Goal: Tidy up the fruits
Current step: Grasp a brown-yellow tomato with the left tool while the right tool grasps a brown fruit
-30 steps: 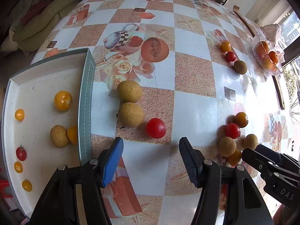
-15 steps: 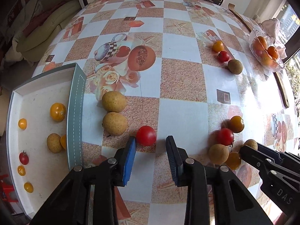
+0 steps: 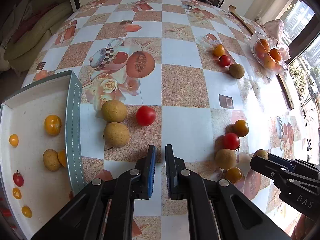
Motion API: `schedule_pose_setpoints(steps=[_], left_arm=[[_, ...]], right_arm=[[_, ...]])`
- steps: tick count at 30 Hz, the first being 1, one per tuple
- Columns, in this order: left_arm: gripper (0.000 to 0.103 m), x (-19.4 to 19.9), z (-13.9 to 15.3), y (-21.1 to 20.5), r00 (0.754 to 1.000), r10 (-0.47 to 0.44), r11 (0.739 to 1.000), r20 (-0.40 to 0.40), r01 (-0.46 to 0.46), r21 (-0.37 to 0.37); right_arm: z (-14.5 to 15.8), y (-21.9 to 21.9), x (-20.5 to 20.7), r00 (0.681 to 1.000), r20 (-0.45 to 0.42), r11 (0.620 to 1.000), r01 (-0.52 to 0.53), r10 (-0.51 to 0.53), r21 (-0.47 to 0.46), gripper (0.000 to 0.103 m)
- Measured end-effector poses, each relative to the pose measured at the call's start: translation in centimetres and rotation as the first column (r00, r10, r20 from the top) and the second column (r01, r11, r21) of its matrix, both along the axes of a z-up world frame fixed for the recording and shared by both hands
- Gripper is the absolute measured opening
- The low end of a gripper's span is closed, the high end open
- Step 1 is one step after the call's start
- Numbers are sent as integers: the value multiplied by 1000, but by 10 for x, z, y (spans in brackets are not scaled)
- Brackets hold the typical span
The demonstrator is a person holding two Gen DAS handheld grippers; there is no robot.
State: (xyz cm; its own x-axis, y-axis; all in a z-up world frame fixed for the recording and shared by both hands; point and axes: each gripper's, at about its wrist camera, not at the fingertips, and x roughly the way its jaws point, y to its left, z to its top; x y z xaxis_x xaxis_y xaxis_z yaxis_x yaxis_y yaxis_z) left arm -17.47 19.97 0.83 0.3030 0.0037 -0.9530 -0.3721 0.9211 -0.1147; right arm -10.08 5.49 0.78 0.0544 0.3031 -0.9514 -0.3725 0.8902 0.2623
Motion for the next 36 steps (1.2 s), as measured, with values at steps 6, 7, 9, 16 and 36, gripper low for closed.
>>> schedule_pose_setpoints(steps=[6,7,9,16,36], left_arm=[[74,5,9,-5,999,-20,1000,43,20,11],[74,3,14,-7,997,-33,999,66,32,15],[74,6,18,-12,995,-67,998,71,67,-2],[74,24,29,-31,984,-161,986,77,164,-32],[24,59,12,-77,950,-308,951,45,308,-1]], right_arm=[[0,-4,2,1000,-1,1000,17,-17,1,29],[0,-5,2,1000,-1,1000,23,-23,4,29],[2,-8,3,999,-3,999,35,-35,9,29],[11,-27,6,997,19,997,76,-76,11,29],[18,-86,13,977,23,977,213,-213,5,29]])
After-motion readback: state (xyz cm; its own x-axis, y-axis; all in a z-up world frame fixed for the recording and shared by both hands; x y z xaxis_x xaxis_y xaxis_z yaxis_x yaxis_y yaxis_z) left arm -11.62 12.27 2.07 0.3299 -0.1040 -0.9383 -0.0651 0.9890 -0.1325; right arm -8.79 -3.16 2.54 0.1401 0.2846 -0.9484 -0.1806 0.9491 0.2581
